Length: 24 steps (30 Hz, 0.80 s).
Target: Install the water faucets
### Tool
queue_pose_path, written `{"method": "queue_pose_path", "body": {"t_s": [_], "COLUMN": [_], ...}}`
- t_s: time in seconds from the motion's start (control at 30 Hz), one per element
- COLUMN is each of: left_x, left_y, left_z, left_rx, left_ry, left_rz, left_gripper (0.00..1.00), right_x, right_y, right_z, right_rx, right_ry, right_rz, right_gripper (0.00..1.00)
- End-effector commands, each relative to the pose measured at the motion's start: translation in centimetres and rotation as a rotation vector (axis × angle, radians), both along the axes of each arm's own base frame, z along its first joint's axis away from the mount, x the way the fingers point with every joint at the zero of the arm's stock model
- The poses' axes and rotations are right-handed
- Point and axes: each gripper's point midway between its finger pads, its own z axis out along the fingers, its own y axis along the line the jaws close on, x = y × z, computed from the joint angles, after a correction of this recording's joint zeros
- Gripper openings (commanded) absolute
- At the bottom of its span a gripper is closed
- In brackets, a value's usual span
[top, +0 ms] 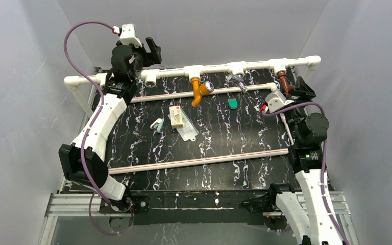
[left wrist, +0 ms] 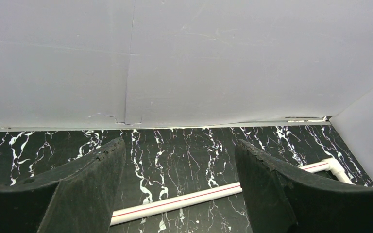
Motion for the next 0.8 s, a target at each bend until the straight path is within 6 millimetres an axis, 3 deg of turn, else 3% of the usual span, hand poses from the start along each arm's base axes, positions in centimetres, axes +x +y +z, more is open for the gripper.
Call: {"method": "queue_pose_path", "body": {"t_s": [0.0, 0.23, 0.4, 0.5, 0.77], "left_x": [-2.9, -2.9, -2.9, -2.9, -2.9], "left_y": [0.5, 0.5, 0.5, 0.5, 0.5], "left_z": [-19.4, -19.4, -19.3, -19.4, -19.4], "left_rx": [0.150, 0.150, 0.149, 0.149, 0.149], "left_ry": [0.548, 0.548, 0.548, 0.548, 0.549], "left_rz": [-0.010, -0.010, -0.010, -0.011, -0.011], "left_gripper": [0.79, 0.79, 0.79, 0.79, 0.79], "right_x": [0.0, 0.7, 1.0, 1.1, 0.7], "right_y": [-0.5, -0.7, -1.2, -1.1, 0.8], "right_z": [2.4, 1.5, 0.8, 0.6, -0.1], "right_rx": [-0.009, 0.027, 0.083, 0.168, 0.546], "right_ry": [-0.092, -0.055, -0.036, -0.014, 0.052], "right_rz": [-0.040, -0.047, -0.076, -0.062, 0.066], "right_gripper": [0.69, 0.47, 0.24, 0.04, 0.01]}}
